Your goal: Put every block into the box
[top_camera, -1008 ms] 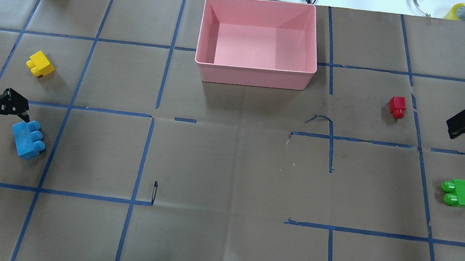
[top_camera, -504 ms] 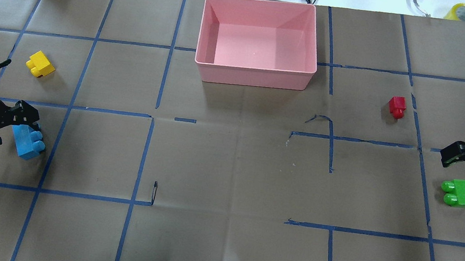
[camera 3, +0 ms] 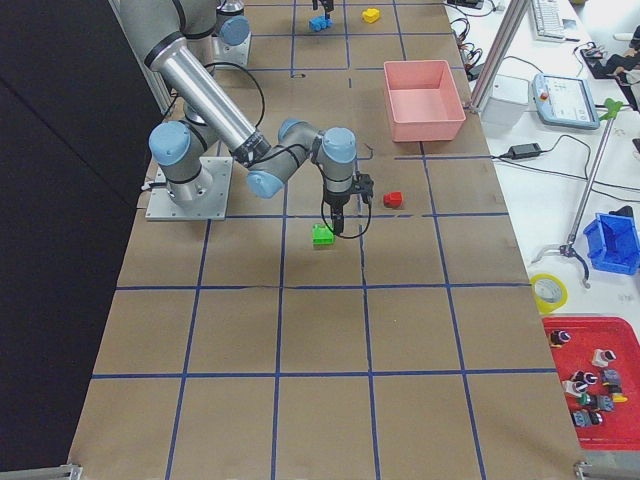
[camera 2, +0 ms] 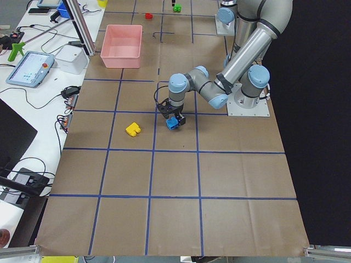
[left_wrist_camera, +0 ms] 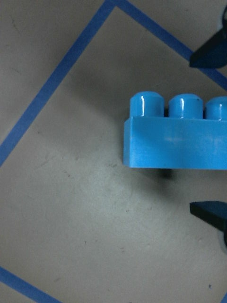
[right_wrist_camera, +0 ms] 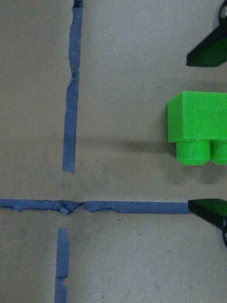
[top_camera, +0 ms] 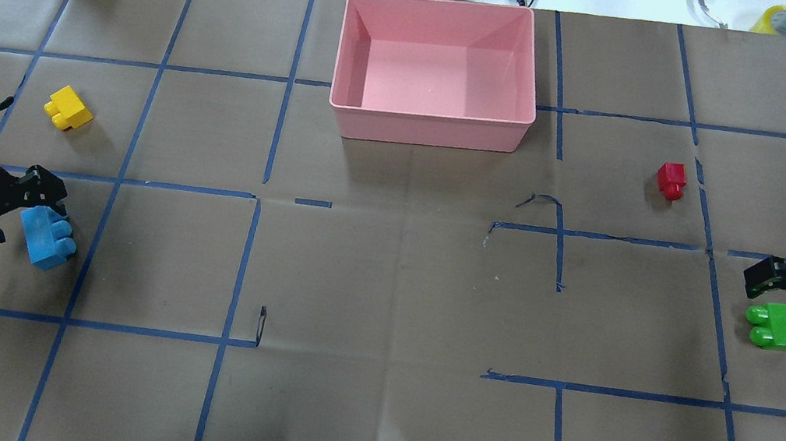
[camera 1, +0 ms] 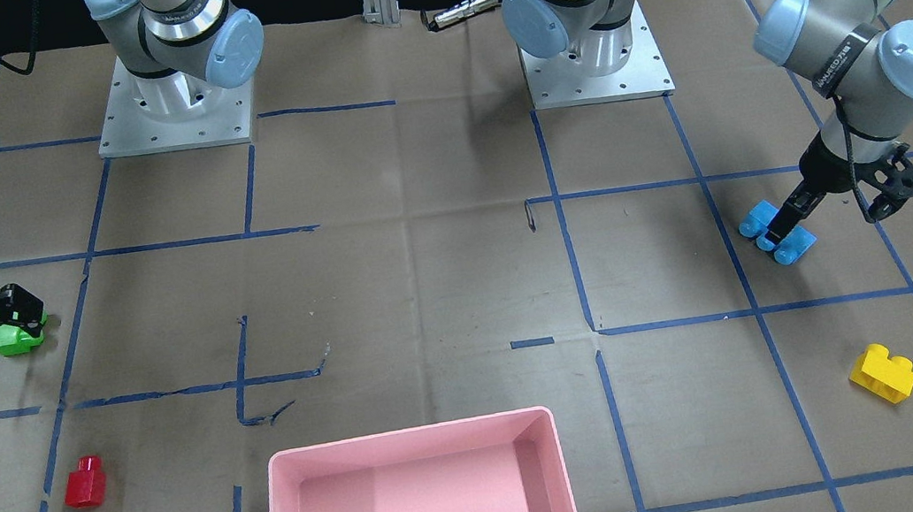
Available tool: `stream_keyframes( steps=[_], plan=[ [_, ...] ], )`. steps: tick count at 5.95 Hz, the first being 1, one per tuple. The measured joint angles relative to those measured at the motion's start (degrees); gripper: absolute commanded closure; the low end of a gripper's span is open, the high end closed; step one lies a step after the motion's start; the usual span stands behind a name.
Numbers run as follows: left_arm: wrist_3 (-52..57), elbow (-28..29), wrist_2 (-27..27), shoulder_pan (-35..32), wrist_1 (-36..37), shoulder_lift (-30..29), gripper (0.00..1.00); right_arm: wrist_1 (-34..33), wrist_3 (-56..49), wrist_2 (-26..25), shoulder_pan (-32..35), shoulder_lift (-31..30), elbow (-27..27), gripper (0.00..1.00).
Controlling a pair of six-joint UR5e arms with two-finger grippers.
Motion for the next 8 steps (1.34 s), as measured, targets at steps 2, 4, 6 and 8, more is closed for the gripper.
stream_keyframes(
  steps=[2, 4, 6, 8],
  plan=[
    [-0.39, 0.01, -0.1, -0.02, 3.28, -2.43, 0.02, -3.06, -0.41, -0.54, -0.44, 1.25, 1.92, 0.03],
    [-0.38, -0.03, -0.12, -0.08, 4.74, -4.09, 0.03, -3.0, -1.04, -0.58, -2.38, 1.88, 2.19, 0.04],
    [-0.26, 0.01, -0.3, -0.07, 5.47, -4.64, 0.16, -2.97, -2.07, -0.34, -3.23, 3.37, 2.26, 0.17],
    [-0.45, -0.04, -0.46, -0.01, 5.54, -4.67, 0.32, -2.71, -2.2, -0.41, -3.3, 4.07, 2.21, 0.73]
  ],
)
